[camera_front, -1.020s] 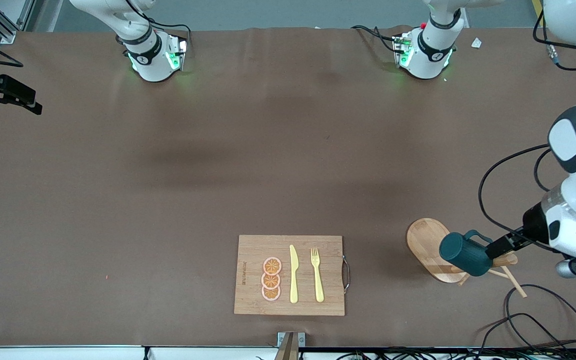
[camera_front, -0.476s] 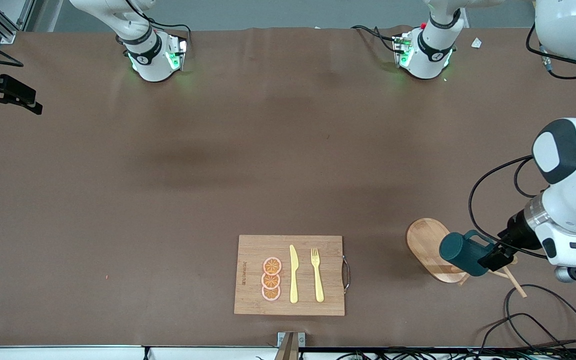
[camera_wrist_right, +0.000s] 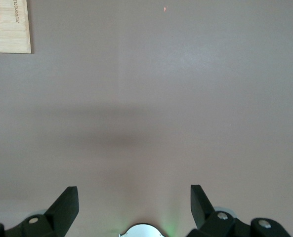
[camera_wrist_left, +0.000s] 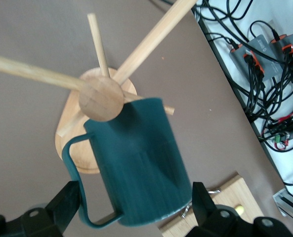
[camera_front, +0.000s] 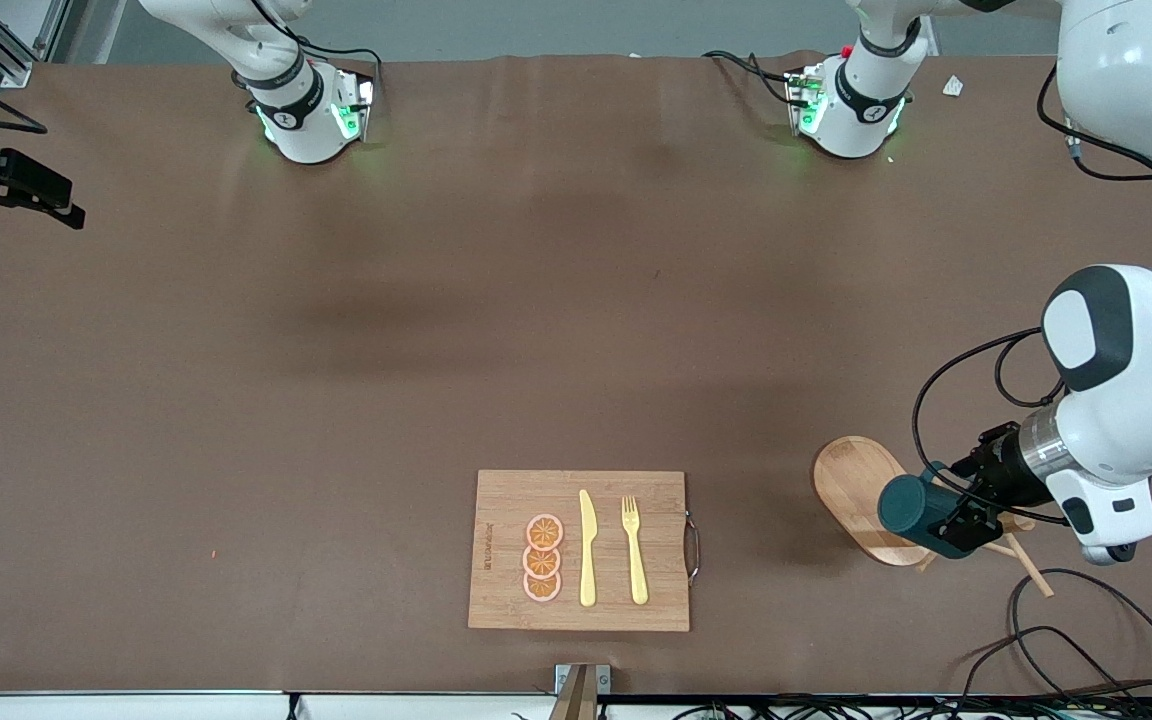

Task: Transfer cup from left to right arm and place
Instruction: 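Close the left gripper on the teal mug's rim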

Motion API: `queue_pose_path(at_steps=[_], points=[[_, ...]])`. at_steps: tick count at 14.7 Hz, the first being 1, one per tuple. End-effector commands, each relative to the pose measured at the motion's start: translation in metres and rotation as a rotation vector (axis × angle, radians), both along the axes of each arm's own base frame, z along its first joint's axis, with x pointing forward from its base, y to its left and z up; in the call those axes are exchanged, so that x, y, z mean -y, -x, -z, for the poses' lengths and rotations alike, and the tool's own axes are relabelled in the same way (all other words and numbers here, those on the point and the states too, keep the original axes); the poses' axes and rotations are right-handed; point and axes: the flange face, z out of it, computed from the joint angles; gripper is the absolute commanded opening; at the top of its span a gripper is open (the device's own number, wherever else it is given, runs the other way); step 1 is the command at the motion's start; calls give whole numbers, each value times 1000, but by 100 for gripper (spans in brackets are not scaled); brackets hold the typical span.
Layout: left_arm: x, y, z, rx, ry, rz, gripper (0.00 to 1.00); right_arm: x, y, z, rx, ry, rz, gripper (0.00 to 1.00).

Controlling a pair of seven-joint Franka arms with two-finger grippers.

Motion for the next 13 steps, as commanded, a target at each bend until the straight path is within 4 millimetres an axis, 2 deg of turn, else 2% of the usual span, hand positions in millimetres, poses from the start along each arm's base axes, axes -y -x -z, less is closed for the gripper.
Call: queue_pose_path(at_steps=[1, 6, 13], points=[[-3, -3, 3, -12, 38, -27, 100, -1, 9, -5, 12, -6, -11, 100], [-14, -5, 14, -28, 42, -45, 100, 0, 9, -5, 12, -6, -9, 100], [-18, -7, 15, -30, 86, -66, 100, -1, 8, -5, 12, -6, -10, 100]])
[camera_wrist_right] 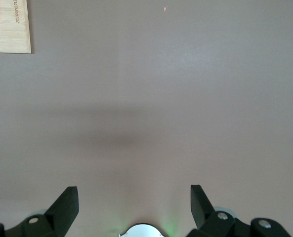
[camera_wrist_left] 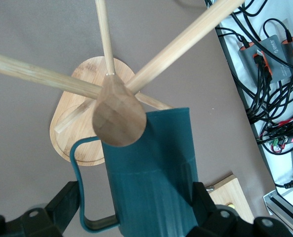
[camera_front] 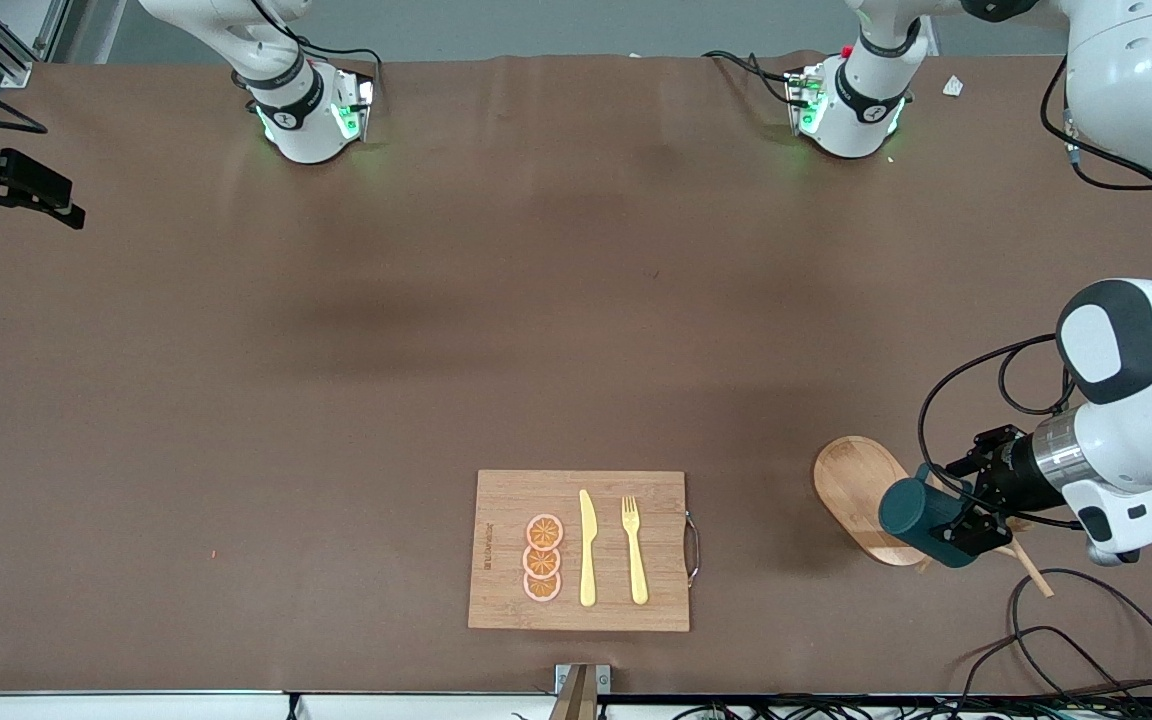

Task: Transfer cup from left to right arm and place
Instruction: 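Close the left gripper on the teal mug's rim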

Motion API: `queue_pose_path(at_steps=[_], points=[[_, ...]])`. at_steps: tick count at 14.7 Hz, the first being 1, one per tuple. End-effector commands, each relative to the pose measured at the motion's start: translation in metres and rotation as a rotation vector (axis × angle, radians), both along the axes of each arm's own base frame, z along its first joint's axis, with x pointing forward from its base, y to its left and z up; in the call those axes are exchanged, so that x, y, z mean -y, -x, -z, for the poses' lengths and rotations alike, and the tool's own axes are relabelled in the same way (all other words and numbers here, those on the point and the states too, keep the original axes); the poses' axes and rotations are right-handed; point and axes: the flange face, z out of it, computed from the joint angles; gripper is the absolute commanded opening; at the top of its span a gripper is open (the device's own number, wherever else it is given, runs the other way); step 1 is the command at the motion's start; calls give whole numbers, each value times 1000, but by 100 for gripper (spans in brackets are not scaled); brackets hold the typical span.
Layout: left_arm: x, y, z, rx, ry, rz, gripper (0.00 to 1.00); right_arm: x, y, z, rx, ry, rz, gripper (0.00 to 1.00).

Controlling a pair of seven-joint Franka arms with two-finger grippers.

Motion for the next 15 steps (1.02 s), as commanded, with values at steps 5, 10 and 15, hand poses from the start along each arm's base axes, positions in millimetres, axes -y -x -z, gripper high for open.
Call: queue_pose_path(at_steps=[5, 10, 15], points=[[4, -3, -16, 31, 22, 4, 100, 0, 8, -5, 12, -6, -9, 100], [3, -6, -24, 70, 18, 15, 100, -1, 8, -5, 12, -5, -10, 100], [1, -9, -25, 98, 16, 12, 100, -2, 8, -5, 13, -5, -12, 100]])
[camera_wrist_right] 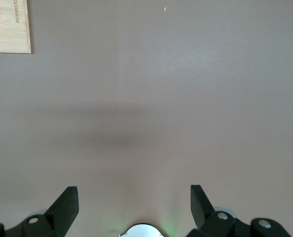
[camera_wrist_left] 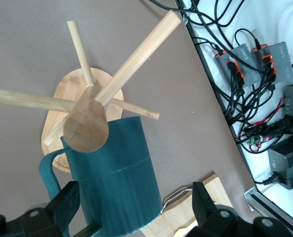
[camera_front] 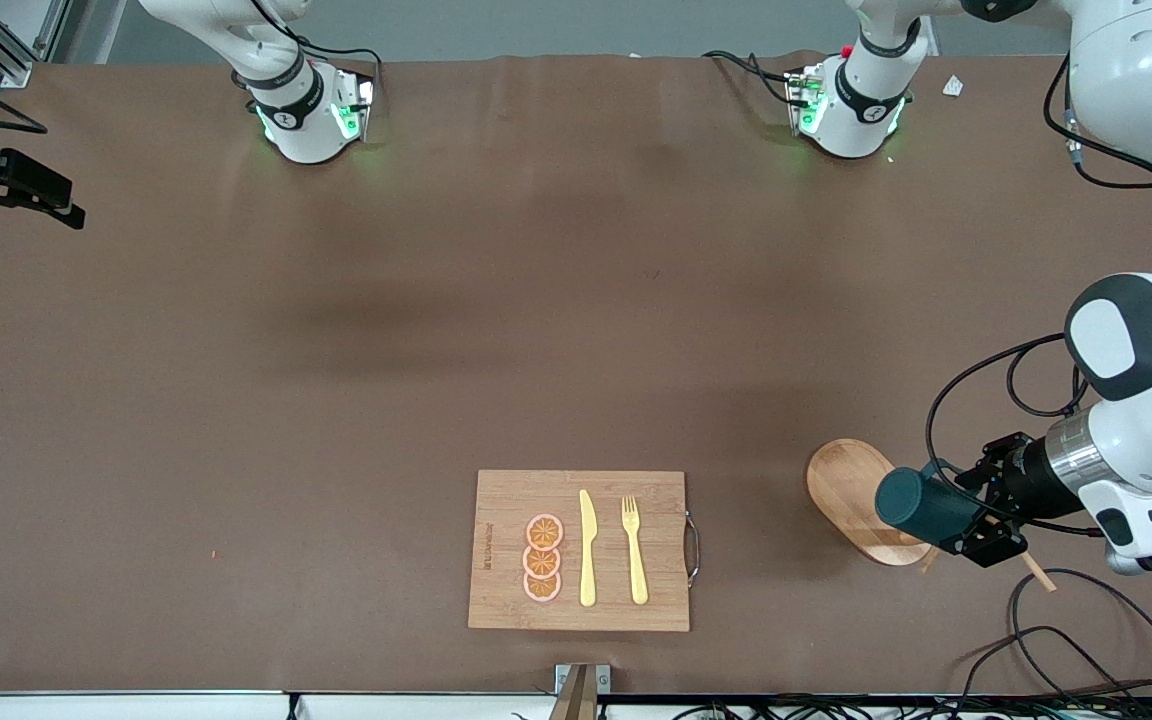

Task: Transfer cup from left to right arm and place
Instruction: 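Close the left gripper on the teal mug's rim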

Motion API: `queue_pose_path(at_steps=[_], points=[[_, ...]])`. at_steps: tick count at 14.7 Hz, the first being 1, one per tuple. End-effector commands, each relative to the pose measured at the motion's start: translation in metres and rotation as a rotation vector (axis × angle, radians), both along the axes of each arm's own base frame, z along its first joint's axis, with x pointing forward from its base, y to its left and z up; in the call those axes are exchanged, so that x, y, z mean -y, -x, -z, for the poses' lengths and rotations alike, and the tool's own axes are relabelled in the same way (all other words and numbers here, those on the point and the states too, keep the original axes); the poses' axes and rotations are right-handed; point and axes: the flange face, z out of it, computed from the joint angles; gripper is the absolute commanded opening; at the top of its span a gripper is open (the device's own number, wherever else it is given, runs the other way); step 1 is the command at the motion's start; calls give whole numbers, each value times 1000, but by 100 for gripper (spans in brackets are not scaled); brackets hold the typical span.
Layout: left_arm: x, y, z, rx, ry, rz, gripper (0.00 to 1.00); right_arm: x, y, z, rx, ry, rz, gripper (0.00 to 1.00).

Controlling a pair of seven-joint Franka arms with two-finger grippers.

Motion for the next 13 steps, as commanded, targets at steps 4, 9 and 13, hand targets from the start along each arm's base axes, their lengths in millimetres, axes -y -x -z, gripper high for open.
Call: queue_pose_path(at_steps=[4, 9, 13], points=[[-2, -2, 1, 18, 9, 4, 100, -1, 8, -5, 12, -5, -11, 100], [0, -4, 18, -8, 13, -4, 100, -1, 8, -5, 13, -5, -11, 100], [0, -4, 27, -24, 41, -17, 100, -6, 7, -6, 18, -4, -20, 100]])
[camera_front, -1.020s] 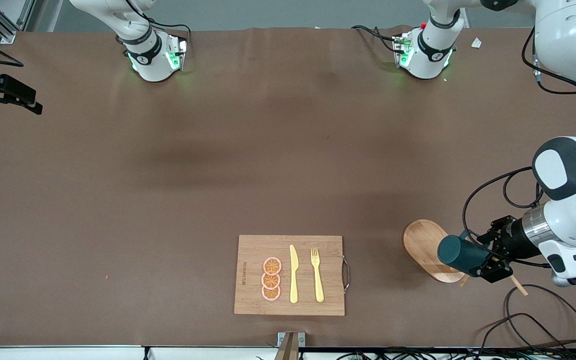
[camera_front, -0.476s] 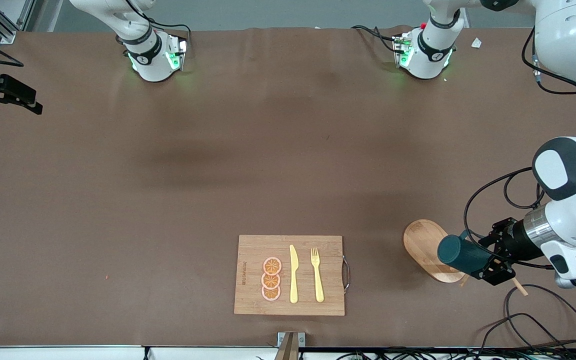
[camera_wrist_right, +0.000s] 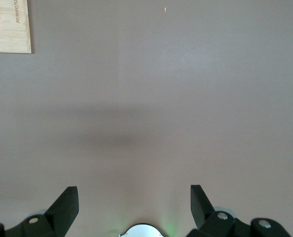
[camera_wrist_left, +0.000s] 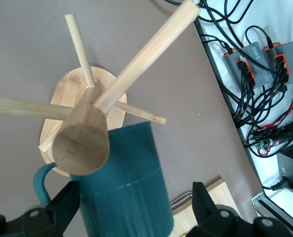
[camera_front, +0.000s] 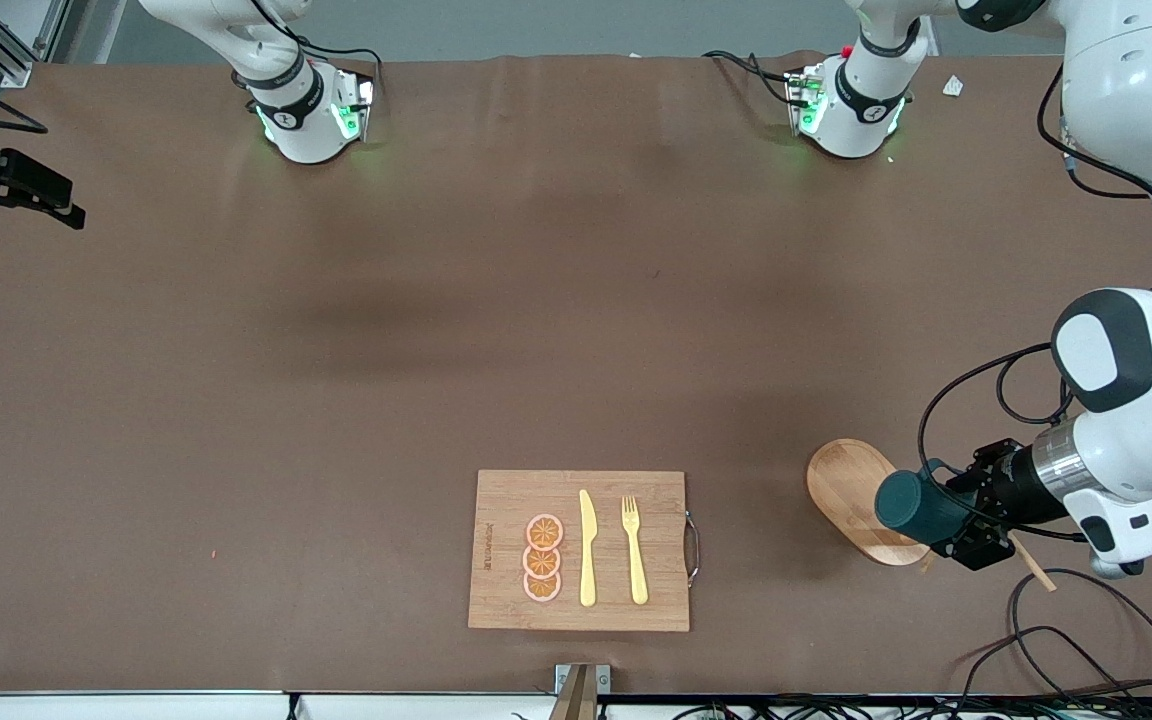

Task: Transfer cup from left to right arm and place
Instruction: 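Close the left gripper on the teal mug's rim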

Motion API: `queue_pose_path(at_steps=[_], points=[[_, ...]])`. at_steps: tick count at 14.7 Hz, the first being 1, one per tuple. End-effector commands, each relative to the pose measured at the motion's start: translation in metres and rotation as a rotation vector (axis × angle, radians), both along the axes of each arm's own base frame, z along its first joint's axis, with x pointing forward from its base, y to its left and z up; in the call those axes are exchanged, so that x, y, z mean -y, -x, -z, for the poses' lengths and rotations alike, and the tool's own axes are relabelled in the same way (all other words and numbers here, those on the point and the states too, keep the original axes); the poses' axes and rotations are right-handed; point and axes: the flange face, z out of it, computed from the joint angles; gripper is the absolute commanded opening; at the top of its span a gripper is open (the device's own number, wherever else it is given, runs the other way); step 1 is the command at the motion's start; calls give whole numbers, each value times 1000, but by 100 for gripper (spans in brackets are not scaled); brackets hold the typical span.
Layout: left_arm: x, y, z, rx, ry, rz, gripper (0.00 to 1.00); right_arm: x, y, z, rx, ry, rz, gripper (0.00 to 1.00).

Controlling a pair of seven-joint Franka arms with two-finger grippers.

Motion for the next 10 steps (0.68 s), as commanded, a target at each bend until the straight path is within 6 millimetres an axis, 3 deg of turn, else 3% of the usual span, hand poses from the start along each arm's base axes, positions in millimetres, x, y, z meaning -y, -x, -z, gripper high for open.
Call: queue_pose_path(at_steps=[1, 10], points=[[0, -1, 4, -1, 40, -15, 100, -5, 8, -7, 19, -4, -17, 100], [2, -2, 26, -33, 44, -17, 99, -2, 8, -7, 15, -4, -11, 100]])
